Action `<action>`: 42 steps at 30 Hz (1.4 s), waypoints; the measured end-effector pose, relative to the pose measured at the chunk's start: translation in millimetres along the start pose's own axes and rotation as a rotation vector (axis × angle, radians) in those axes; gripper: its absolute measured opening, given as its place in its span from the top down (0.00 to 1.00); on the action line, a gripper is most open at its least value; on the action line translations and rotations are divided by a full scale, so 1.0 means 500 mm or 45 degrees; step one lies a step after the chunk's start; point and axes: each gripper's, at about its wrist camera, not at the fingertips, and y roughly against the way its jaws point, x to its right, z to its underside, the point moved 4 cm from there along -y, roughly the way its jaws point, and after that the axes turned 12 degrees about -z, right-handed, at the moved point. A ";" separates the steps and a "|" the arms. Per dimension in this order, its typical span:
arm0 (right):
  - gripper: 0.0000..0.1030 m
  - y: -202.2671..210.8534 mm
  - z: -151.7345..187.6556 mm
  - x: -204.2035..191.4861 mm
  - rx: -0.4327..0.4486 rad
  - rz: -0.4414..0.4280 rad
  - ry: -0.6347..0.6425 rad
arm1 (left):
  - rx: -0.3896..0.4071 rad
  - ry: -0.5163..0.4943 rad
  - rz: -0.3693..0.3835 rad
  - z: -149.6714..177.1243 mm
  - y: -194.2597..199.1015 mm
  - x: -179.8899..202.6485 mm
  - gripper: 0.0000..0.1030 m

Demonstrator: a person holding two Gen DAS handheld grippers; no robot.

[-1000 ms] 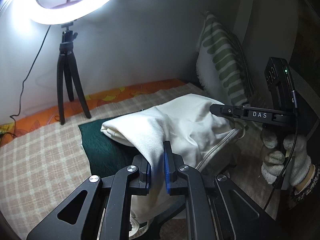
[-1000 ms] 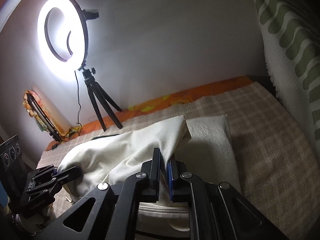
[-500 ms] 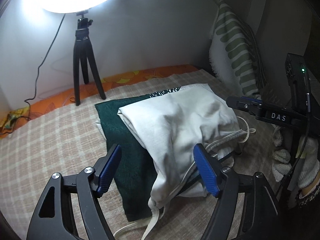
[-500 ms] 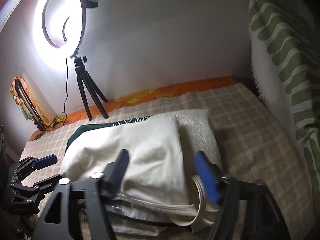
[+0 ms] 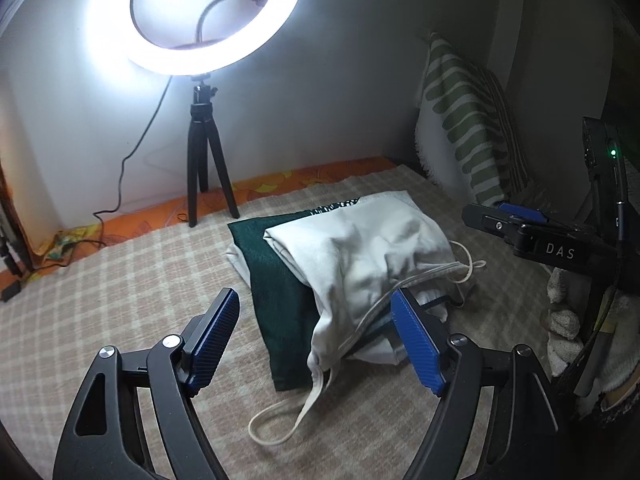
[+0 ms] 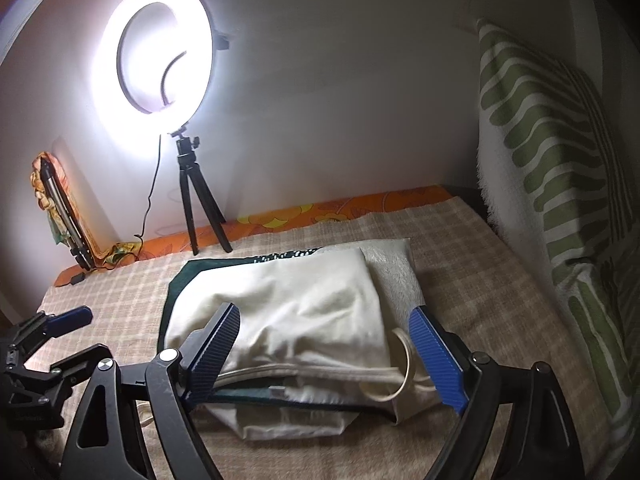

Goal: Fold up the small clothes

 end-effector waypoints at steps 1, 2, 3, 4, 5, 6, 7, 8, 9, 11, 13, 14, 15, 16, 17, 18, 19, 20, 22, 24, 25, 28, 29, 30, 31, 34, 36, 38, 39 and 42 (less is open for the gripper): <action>0.13 0.010 0.003 -0.011 0.004 0.003 0.006 | 0.008 -0.001 0.000 0.003 0.013 -0.002 0.23; 0.13 0.021 0.007 -0.024 0.010 0.003 0.014 | 0.017 -0.008 -0.001 0.006 0.027 -0.004 0.23; 0.13 0.029 0.010 -0.033 0.016 0.003 0.018 | 0.025 -0.015 -0.006 0.009 0.039 -0.004 0.23; 0.13 0.040 0.014 -0.044 0.022 0.003 0.022 | 0.036 -0.025 -0.011 0.013 0.054 -0.005 0.23; 0.13 0.051 0.018 -0.056 0.031 0.004 0.028 | 0.047 -0.032 -0.016 0.015 0.067 -0.006 0.23; 0.12 0.061 0.022 -0.066 0.038 0.004 0.035 | 0.063 -0.039 -0.020 0.019 0.085 -0.008 0.23; 0.11 0.069 0.026 -0.077 0.043 -0.001 0.043 | 0.077 -0.043 -0.023 0.023 0.101 -0.008 0.23; 0.08 0.080 0.031 -0.090 0.047 -0.010 0.051 | 0.095 -0.046 -0.024 0.027 0.118 -0.010 0.23; 0.08 0.090 0.036 -0.100 0.051 -0.013 0.055 | 0.111 -0.050 -0.027 0.030 0.132 -0.012 0.23; 0.08 0.107 0.044 -0.118 0.061 -0.013 0.062 | 0.141 -0.052 -0.036 0.040 0.159 -0.016 0.23; 0.08 0.126 0.054 -0.136 0.073 -0.009 0.064 | 0.156 -0.051 -0.028 0.052 0.183 -0.021 0.23; 0.08 0.134 0.059 -0.144 0.079 -0.008 0.065 | 0.160 -0.052 -0.027 0.057 0.193 -0.022 0.22; 0.08 0.143 0.063 -0.151 0.088 -0.010 0.065 | 0.166 -0.051 -0.025 0.063 0.204 -0.023 0.22; 0.08 0.149 0.068 -0.157 0.095 -0.014 0.064 | 0.173 -0.050 -0.023 0.069 0.212 -0.025 0.22; 0.07 0.157 0.074 -0.164 0.102 -0.019 0.060 | 0.178 -0.048 -0.020 0.075 0.220 -0.028 0.22; 0.07 0.164 0.080 -0.169 0.111 -0.023 0.058 | 0.180 -0.045 -0.014 0.082 0.228 -0.031 0.21; 0.07 0.169 0.086 -0.175 0.117 -0.024 0.057 | 0.183 -0.046 -0.006 0.089 0.235 -0.034 0.21; 0.07 0.172 0.093 -0.181 0.121 -0.023 0.061 | 0.184 -0.050 -0.007 0.095 0.240 -0.036 0.20; 0.07 0.176 0.107 -0.193 0.129 -0.012 0.070 | 0.188 -0.061 -0.025 0.108 0.251 -0.041 0.20; 0.07 0.177 0.121 -0.202 0.136 -0.005 0.077 | 0.188 -0.078 -0.059 0.120 0.258 -0.045 0.15; 0.07 0.177 0.128 -0.207 0.135 -0.007 0.076 | 0.184 -0.086 -0.083 0.125 0.260 -0.047 0.14; 0.07 0.175 0.143 -0.214 0.123 -0.023 0.063 | 0.176 -0.083 -0.113 0.137 0.268 -0.053 0.07; 0.07 0.174 0.146 -0.217 0.119 -0.027 0.065 | 0.175 -0.078 -0.117 0.139 0.270 -0.056 0.02; 0.07 0.175 0.149 -0.220 0.120 -0.023 0.067 | 0.180 -0.070 -0.117 0.142 0.272 -0.059 0.01; 0.07 0.176 0.151 -0.222 0.126 -0.018 0.071 | 0.185 -0.065 -0.118 0.145 0.274 -0.062 0.01; 0.05 0.180 0.156 -0.227 0.143 -0.022 0.072 | 0.178 -0.055 -0.135 0.153 0.273 -0.071 0.01; 0.00 0.183 0.159 -0.229 0.167 -0.025 0.068 | 0.173 -0.054 -0.140 0.161 0.274 -0.077 0.01; 0.00 0.184 0.162 -0.230 0.185 -0.023 0.055 | 0.168 -0.048 -0.139 0.167 0.275 -0.081 0.01; 0.00 0.182 0.163 -0.230 0.189 -0.027 0.046 | 0.162 -0.044 -0.137 0.169 0.276 -0.083 0.01; 0.00 0.181 0.166 -0.234 0.198 -0.030 0.026 | 0.164 -0.034 -0.129 0.171 0.283 -0.085 0.01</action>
